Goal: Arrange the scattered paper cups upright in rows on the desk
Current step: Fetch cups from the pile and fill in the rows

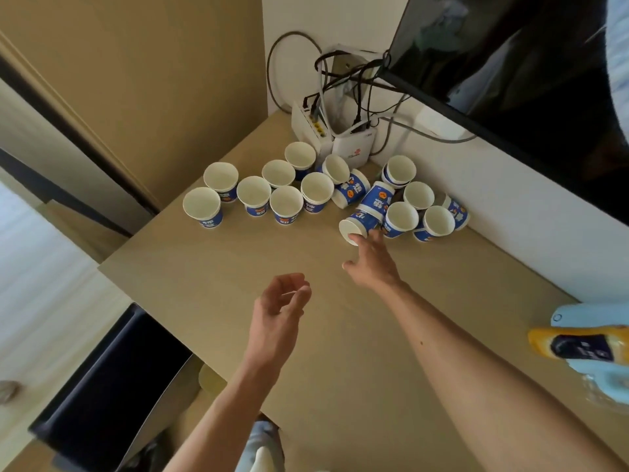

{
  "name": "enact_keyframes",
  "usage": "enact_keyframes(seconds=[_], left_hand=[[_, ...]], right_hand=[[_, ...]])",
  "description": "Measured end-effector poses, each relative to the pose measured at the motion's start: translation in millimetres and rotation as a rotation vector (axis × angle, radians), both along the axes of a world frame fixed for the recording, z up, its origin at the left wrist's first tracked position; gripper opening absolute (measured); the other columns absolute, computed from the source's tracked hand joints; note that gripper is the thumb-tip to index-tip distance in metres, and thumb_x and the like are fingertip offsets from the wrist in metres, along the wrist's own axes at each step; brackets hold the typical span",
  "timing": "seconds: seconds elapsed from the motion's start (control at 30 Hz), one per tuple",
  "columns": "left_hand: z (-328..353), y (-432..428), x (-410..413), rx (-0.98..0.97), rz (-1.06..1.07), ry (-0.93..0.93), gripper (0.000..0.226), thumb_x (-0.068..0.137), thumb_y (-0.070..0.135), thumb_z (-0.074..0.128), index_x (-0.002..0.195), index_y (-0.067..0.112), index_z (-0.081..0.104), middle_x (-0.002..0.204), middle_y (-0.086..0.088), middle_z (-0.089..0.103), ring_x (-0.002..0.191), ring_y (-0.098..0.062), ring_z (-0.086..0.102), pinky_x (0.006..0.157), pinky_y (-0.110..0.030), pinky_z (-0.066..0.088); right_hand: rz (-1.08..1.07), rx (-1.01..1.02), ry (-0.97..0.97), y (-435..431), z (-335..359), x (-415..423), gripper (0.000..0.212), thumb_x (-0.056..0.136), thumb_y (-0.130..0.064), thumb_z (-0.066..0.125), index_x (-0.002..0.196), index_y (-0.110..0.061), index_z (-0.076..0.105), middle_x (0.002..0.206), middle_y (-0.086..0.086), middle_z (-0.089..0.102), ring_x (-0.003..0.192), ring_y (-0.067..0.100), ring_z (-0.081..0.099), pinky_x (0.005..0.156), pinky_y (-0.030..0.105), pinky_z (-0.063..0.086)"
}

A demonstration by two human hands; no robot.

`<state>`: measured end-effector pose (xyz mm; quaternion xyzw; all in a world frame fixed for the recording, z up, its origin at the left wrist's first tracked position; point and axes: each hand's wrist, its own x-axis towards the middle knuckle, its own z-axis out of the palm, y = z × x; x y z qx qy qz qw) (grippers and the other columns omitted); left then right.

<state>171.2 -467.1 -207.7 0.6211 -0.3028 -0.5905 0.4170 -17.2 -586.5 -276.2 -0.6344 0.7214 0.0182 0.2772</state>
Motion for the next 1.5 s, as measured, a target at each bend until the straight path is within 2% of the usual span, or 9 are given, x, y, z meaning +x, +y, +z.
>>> enact_keyframes(seconds=[0.2,0.37,0.57,0.73,0.87,1.0,1.17,1.3,1.5], left_hand=[[-4,-10,-4,0.019,-0.033,-0.027,0.022,0.082,0.038,0.063,0.101,0.031,0.07,0.099,0.011,0.075,0.099,-0.014,0.069,0.089,-0.04,0.055],[-6,-21,-12,0.013,-0.072,-0.064,0.016,0.086,0.035,0.066,0.101,0.031,0.069,0.099,0.013,0.075,0.097,-0.006,0.069,0.087,-0.036,0.055],[-23,-31,-22,-0.094,-0.271,-0.348,0.046,0.086,0.024,0.08,0.125,0.028,0.056,0.123,0.012,0.062,0.111,-0.005,0.059,0.084,-0.026,0.051],[-31,-42,-33,-0.293,-0.494,-0.529,0.097,0.07,0.027,0.091,0.149,0.018,0.037,0.143,0.006,0.049,0.128,-0.012,0.045,0.104,-0.031,0.041],[-28,-50,-41,-0.399,-0.458,-0.472,0.073,0.071,0.032,0.084,0.135,0.023,0.052,0.119,0.013,0.065,0.103,-0.009,0.063,0.088,-0.033,0.053],[-22,-54,-39,-0.364,-0.368,-0.401,0.055,0.074,0.014,0.088,0.121,0.017,0.06,0.099,0.02,0.067,0.087,0.005,0.063,0.07,-0.008,0.045],[-19,-51,-30,-0.267,-0.288,-0.349,0.05,0.075,0.016,0.087,0.118,0.019,0.061,0.096,0.018,0.068,0.085,0.005,0.062,0.067,-0.005,0.043],[-19,-45,-26,-0.229,-0.275,-0.309,0.049,0.075,0.016,0.086,0.118,0.021,0.061,0.092,0.018,0.069,0.085,0.001,0.064,0.067,-0.007,0.044],[-22,-38,-18,-0.214,-0.28,-0.276,0.046,0.075,0.013,0.087,0.113,0.022,0.062,0.093,0.023,0.068,0.083,-0.002,0.065,0.066,-0.007,0.045]], right_hand=[[0.041,-0.026,0.167,1,-1,1,0.081,0.092,-0.028,0.07,0.157,-0.01,0.024,0.16,0.014,0.023,0.144,0.03,0.035,0.107,0.043,0.046],[0.108,-0.222,0.212,24,8,-10,0.066,0.088,-0.026,0.065,0.146,-0.006,0.041,0.143,0.01,0.045,0.126,0.027,0.052,0.096,0.042,0.045],[0.015,-0.303,-0.123,52,28,-39,0.041,0.078,-0.013,0.075,0.118,-0.012,0.066,0.111,0.0,0.062,0.095,0.021,0.065,0.089,0.042,0.051],[-0.017,-0.2,-0.419,61,62,-49,0.02,0.079,-0.006,0.073,0.093,-0.02,0.069,0.092,-0.008,0.067,0.082,0.007,0.063,0.077,0.009,0.042],[0.026,-0.158,-0.522,61,85,-45,0.018,0.079,-0.007,0.072,0.091,-0.021,0.07,0.089,-0.013,0.068,0.082,0.009,0.064,0.076,0.01,0.038],[-0.034,-0.151,-0.639,53,88,-46,0.047,0.079,-0.011,0.068,0.122,-0.028,0.063,0.09,-0.01,0.066,0.078,0.012,0.063,0.073,0.022,0.045],[-0.39,-0.179,-0.349,12,50,-59,0.061,0.088,-0.014,0.067,0.143,-0.025,0.044,0.088,-0.003,0.069,0.086,0.02,0.065,0.083,0.039,0.054],[-0.365,-0.082,-0.125,-12,15,-64,0.071,0.088,-0.024,0.064,0.152,-0.026,0.033,0.107,0.0,0.071,0.109,0.028,0.063,0.094,0.043,0.051],[-0.334,-0.27,0.097,-10,0,-61,0.03,0.093,-0.024,0.061,0.121,-0.016,0.061,0.118,0.007,0.069,0.111,0.036,0.062,0.082,0.041,0.047]])
